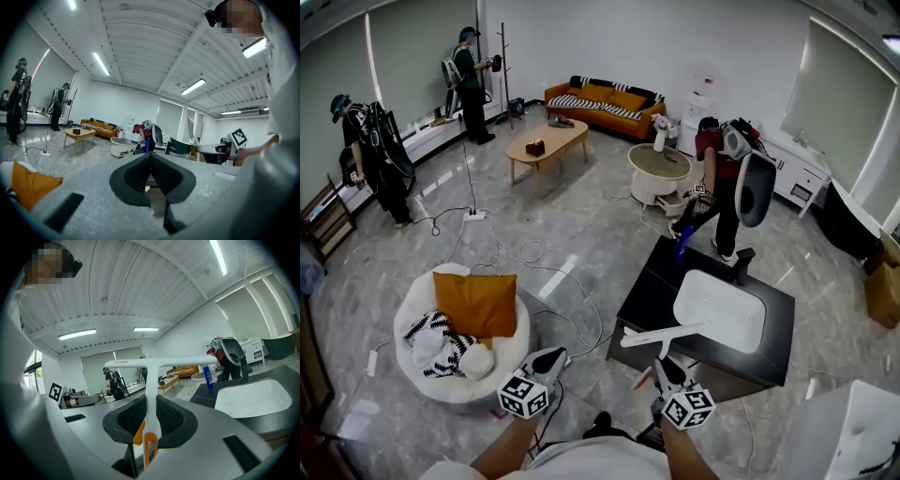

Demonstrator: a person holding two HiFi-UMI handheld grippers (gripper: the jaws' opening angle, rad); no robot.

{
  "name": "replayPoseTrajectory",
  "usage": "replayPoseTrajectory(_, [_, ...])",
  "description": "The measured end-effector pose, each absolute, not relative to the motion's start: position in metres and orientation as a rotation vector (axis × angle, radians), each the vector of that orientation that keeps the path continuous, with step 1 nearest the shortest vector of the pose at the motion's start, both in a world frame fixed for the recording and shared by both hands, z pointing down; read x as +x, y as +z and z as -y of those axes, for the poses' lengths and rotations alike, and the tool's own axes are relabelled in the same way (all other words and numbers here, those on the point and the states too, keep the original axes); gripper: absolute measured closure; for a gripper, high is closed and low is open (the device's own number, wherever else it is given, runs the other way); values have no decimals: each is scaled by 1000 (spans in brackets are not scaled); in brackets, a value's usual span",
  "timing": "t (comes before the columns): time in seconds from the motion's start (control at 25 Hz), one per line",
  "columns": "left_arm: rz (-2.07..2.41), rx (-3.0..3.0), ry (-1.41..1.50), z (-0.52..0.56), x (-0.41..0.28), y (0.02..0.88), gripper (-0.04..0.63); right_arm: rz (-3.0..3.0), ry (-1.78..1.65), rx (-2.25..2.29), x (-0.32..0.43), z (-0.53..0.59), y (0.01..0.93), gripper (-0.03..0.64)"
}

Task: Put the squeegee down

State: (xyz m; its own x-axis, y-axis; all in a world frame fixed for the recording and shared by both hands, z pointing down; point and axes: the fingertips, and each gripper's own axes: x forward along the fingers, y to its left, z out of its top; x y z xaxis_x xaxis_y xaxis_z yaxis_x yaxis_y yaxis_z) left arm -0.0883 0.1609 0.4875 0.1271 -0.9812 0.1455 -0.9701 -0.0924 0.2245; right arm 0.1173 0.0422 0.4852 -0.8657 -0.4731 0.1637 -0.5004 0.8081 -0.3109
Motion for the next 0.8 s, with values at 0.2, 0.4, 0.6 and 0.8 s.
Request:
replayPoseTrajectory(0.2, [1929,2132,-60,-118,-107,488,578,2937,557,745,99,0,491,545])
replayPoseTrajectory(0.4, [1921,2125,-28,-95,-118,494,578,2943,595,738,84,29,500,545])
replayPoseTrajectory(0.6, [1918,2088,-15,-75,-137,506,578,2926,627,751,71,58,512,545])
replayPoseTrajectory(0.8, [1899,2080,-35,-36,-170,511,578,2905,629,788,50,94,515,545])
